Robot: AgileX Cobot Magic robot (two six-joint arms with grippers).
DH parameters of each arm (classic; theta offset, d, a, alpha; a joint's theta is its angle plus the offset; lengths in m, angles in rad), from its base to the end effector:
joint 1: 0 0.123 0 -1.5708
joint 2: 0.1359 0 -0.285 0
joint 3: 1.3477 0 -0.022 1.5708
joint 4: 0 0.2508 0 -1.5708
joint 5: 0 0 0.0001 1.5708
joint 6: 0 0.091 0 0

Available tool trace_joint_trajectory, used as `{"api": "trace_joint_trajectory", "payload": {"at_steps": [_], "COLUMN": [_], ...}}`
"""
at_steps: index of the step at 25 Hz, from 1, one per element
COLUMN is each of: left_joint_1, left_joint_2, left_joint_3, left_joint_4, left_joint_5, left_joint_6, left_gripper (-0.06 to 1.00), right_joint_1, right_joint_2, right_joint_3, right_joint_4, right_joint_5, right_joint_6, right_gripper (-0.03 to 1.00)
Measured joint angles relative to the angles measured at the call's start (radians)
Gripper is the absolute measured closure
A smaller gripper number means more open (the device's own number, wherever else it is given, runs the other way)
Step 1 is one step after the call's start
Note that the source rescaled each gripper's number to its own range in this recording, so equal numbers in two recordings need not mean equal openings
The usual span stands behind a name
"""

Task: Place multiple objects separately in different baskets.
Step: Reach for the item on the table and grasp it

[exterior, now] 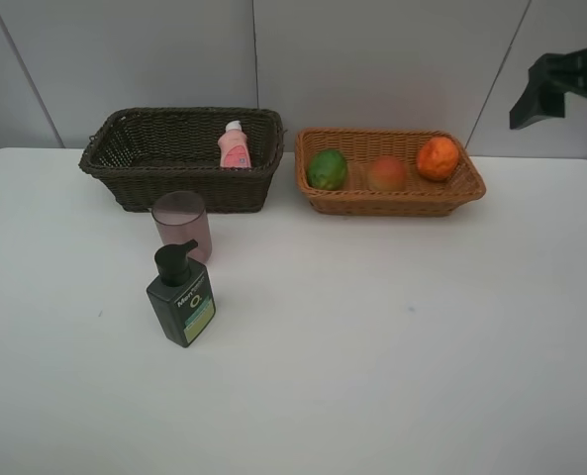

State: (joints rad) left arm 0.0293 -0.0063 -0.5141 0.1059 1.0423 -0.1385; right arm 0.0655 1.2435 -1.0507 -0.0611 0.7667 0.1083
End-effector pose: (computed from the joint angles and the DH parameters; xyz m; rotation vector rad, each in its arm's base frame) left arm -0.0073 0.0081 0.2830 -0.1727 1.9941 0.0558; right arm 0.2557 0.0129 0.3286 0.0174 2.4410 0.0061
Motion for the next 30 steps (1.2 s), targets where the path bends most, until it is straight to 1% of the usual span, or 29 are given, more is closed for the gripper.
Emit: {"api": "trace_joint_trajectory", "payload": {"at_steps": [4, 8, 11, 18, 22, 25, 30], "left_joint_1": [0.0, 0.0, 0.0, 0.0, 0.0, 0.0, 0.0], "left_joint_2": [0.0, 0.0, 0.0, 0.0, 0.0, 0.0, 0.0], "left_joint_3": [0.0, 0.0, 0.0, 0.0, 0.0, 0.0, 0.0], "left_joint_4": [0.0, 0.0, 0.0, 0.0, 0.0, 0.0, 0.0], "left_joint_5": [0.0, 0.0, 0.0, 0.0, 0.0, 0.0, 0.0], "left_joint_6": [0.0, 0.0, 0.0, 0.0, 0.0, 0.0, 0.0], "left_gripper": [-0.06, -0.06, -0.06, -0.06, -0.06, -0.06, -0.06], "right_joint_1": [0.036, 0.038, 0.038, 0.038, 0.038, 0.038, 0.038], "right_joint_2": [-0.228, -0.445, -0.616, -0.993, -1.154, -1.235, -1.248], "right_joint_3": [0.003, 0.014, 0.075, 0.278, 0.338, 0.367, 0.426], "right_joint_4": [0.002, -0.014, -0.031, -0.033, -0.033, -0.032, -0.014], "right_joint_5": [0.127, 0.203, 0.225, 0.235, 0.237, 0.238, 0.262], "right_joint_6": [-0.054, -0.071, -0.071, -0.071, -0.071, -0.071, -0.071], "right_gripper": [0.03, 0.03, 0.03, 0.03, 0.03, 0.03, 0.03]}}
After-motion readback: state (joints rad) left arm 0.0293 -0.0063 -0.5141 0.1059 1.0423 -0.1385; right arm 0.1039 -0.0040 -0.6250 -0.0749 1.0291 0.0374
